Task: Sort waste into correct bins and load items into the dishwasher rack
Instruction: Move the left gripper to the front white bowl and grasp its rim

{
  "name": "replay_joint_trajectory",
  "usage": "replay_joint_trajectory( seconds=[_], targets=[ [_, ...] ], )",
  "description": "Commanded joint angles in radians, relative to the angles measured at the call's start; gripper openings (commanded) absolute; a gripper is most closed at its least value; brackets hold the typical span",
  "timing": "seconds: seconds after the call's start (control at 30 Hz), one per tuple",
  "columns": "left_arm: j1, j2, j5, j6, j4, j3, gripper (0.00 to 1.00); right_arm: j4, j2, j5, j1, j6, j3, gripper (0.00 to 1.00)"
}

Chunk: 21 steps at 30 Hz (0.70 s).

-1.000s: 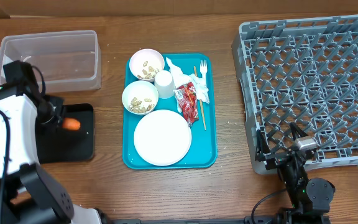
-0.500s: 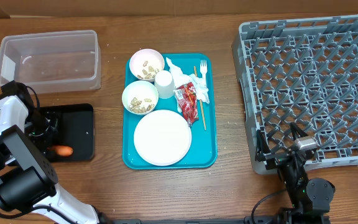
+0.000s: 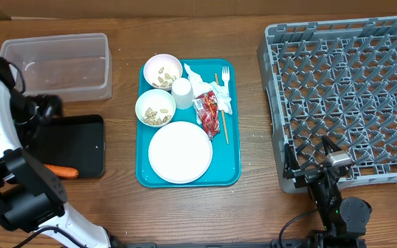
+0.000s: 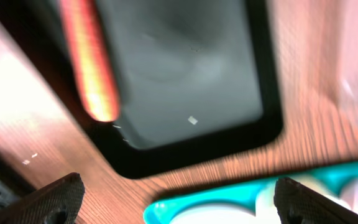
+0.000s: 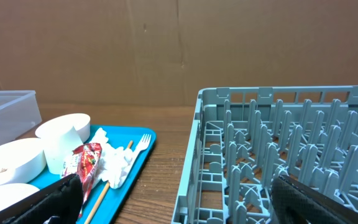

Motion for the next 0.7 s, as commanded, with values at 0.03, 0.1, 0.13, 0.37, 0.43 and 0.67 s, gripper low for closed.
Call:
replay_joint_trajectory(
  seconds=[0.03, 0.1, 0.13, 0.37, 0.43, 0.67],
  targets=[
    [-0.161, -0.019, 0.508, 0.560, 0.041, 0.020, 1.00, 0.007, -0.007, 0.003, -0.004, 0.000, -0.010, 1.00],
    [-0.237, -0.019, 0.522, 0.593, 0.044, 0.020, 1.00, 0.007, -0.007, 0.003, -0.004, 0.000, -0.010, 1.00],
    [-0.290, -0.019, 0.510, 0.600, 0.056, 0.020, 1.00, 0.007, -0.007, 0.003, -0.004, 0.000, -0.010, 1.00],
    [-0.613, -0.019, 0.162, 0.568, 0.185, 0.019, 1.00, 0.007, -0.007, 0.003, -0.004, 0.000, -0.010, 1.00],
    [-0.752, -0.019, -0.099, 0.525, 0.253, -0.001, 1.00, 0.007, -0.007, 0.003, -0.004, 0.000, -0.010, 1.00],
    [-0.852, -0.019, -0.154, 0.581, 0.453, -0.145, 0.95, 0.007, -0.007, 0.003, -0.004, 0.000, -0.010, 1.00]
  ],
)
